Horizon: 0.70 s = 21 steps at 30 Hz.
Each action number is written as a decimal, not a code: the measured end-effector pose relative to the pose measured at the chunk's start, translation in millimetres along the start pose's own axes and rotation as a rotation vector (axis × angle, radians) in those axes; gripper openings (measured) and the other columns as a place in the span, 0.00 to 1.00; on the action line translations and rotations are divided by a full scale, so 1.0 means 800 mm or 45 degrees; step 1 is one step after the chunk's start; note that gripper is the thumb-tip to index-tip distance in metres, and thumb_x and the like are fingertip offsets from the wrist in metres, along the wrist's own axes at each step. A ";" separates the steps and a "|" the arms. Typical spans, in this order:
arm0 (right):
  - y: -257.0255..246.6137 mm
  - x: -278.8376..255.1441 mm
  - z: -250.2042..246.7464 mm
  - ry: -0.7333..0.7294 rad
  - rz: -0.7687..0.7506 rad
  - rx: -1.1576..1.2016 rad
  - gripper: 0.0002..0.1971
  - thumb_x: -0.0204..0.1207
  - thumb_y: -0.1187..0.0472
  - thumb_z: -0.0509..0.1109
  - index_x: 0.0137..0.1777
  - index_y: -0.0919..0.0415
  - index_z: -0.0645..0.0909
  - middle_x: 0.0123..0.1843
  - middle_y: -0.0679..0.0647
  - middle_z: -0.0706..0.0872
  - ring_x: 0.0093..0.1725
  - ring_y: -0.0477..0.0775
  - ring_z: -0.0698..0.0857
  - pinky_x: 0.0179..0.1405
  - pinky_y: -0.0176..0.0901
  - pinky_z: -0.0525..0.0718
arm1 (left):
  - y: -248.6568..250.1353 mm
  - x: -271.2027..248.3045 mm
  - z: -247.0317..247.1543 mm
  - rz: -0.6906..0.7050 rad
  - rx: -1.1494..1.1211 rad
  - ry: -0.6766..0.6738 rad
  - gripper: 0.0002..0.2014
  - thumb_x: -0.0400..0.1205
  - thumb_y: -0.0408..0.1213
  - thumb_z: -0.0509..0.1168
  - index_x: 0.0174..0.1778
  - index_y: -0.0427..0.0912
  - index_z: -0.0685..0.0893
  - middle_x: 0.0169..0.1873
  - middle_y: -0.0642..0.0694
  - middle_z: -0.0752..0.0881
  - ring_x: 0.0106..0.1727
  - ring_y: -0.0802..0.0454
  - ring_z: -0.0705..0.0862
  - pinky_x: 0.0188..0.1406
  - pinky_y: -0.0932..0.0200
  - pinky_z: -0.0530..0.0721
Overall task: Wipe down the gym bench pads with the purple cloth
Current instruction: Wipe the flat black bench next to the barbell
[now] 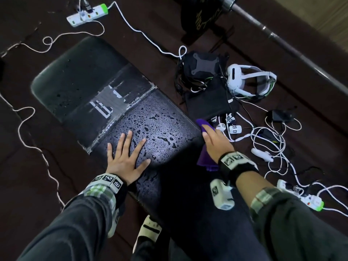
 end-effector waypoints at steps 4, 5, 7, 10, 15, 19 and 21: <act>0.092 -0.061 -0.010 -0.008 0.146 -0.032 0.21 0.83 0.47 0.52 0.73 0.50 0.71 0.59 0.65 0.80 0.59 0.69 0.81 0.61 0.56 0.76 | -0.002 0.001 0.003 0.013 -0.024 0.043 0.38 0.70 0.78 0.28 0.77 0.72 0.33 0.78 0.57 0.24 0.78 0.58 0.22 0.70 0.45 0.15; 0.115 -0.083 -0.016 0.000 0.192 -0.035 0.22 0.83 0.46 0.52 0.72 0.52 0.73 0.59 0.66 0.80 0.59 0.68 0.81 0.60 0.55 0.77 | -0.002 0.002 0.002 0.013 -0.020 0.042 0.38 0.70 0.78 0.29 0.76 0.72 0.33 0.78 0.57 0.23 0.78 0.57 0.21 0.70 0.45 0.16; 0.153 -0.125 -0.023 0.020 0.249 -0.062 0.31 0.79 0.37 0.47 0.71 0.57 0.75 0.59 0.67 0.82 0.59 0.68 0.82 0.61 0.56 0.77 | -0.002 0.002 0.003 0.008 -0.021 0.034 0.37 0.70 0.76 0.29 0.75 0.73 0.30 0.76 0.57 0.20 0.77 0.57 0.20 0.70 0.44 0.15; 0.180 -0.153 -0.022 0.081 0.289 -0.123 0.39 0.73 0.35 0.42 0.69 0.62 0.77 0.57 0.69 0.82 0.56 0.71 0.82 0.60 0.60 0.79 | -0.001 0.000 0.001 0.012 -0.019 0.030 0.36 0.70 0.76 0.29 0.73 0.74 0.27 0.75 0.58 0.18 0.76 0.57 0.19 0.70 0.43 0.16; 0.129 -0.125 -0.010 0.322 0.147 -0.138 0.30 0.77 0.46 0.48 0.66 0.66 0.80 0.58 0.72 0.82 0.54 0.74 0.82 0.58 0.64 0.79 | -0.002 0.002 0.002 0.040 -0.039 0.027 0.34 0.70 0.75 0.29 0.71 0.76 0.25 0.73 0.60 0.16 0.76 0.58 0.18 0.67 0.45 0.13; 0.047 -0.086 0.003 0.409 -0.035 -0.094 0.26 0.77 0.51 0.51 0.70 0.61 0.77 0.66 0.71 0.78 0.60 0.73 0.79 0.65 0.57 0.71 | -0.013 0.000 -0.006 0.108 -0.055 0.172 0.32 0.77 0.69 0.39 0.79 0.75 0.42 0.83 0.58 0.36 0.84 0.57 0.37 0.77 0.42 0.29; 0.028 -0.078 0.009 0.437 -0.092 -0.091 0.25 0.78 0.54 0.51 0.72 0.60 0.75 0.69 0.70 0.76 0.63 0.72 0.79 0.67 0.54 0.65 | -0.028 0.003 -0.021 0.130 -0.031 0.237 0.32 0.79 0.64 0.45 0.82 0.65 0.56 0.85 0.52 0.53 0.84 0.51 0.54 0.80 0.39 0.41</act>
Point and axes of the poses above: each hand's wrist, its own x-axis towards the middle knuckle, its own z-axis out of the palm, y = z × x, the point moved 4 cm from there along x, towards the middle knuckle
